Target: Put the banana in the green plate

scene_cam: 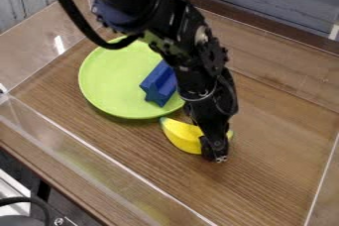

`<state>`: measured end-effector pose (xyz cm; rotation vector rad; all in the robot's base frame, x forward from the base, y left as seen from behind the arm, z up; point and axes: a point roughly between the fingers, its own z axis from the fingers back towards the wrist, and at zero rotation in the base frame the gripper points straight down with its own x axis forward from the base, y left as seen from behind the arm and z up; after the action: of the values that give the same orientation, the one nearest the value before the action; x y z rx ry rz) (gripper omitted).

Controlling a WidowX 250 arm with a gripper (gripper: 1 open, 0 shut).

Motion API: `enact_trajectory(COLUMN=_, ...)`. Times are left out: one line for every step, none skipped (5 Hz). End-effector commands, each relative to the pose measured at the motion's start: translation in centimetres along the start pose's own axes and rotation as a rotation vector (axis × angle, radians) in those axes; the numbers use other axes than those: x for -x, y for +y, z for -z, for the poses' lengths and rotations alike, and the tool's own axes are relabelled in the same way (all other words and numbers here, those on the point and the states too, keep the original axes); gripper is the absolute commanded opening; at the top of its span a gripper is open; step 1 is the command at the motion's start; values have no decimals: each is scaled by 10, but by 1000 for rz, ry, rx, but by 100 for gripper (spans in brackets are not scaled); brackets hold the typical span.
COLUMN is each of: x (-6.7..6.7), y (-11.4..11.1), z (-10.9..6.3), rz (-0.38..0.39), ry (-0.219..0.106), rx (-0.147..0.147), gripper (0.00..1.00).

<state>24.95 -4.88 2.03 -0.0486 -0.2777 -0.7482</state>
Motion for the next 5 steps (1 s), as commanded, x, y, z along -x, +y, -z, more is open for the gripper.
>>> enact_trajectory(x=-8, y=-1, z=-2, rz=27, ry=-17, rx=-7, gripper=0)
enact_trajectory(x=4, y=3, z=-10, rz=65, ry=-12, rx=6, gripper=0)
enact_trajectory(x=15, y=8, z=-20, rz=104, ry=2, rx=20, gripper=0)
enact_trajectory(x=17, y=7, z=-24, rz=79, ry=21, rx=17, gripper=0)
enact_trajectory(x=20, y=6, z=-21, rz=56, ry=29, rx=12, gripper=0)
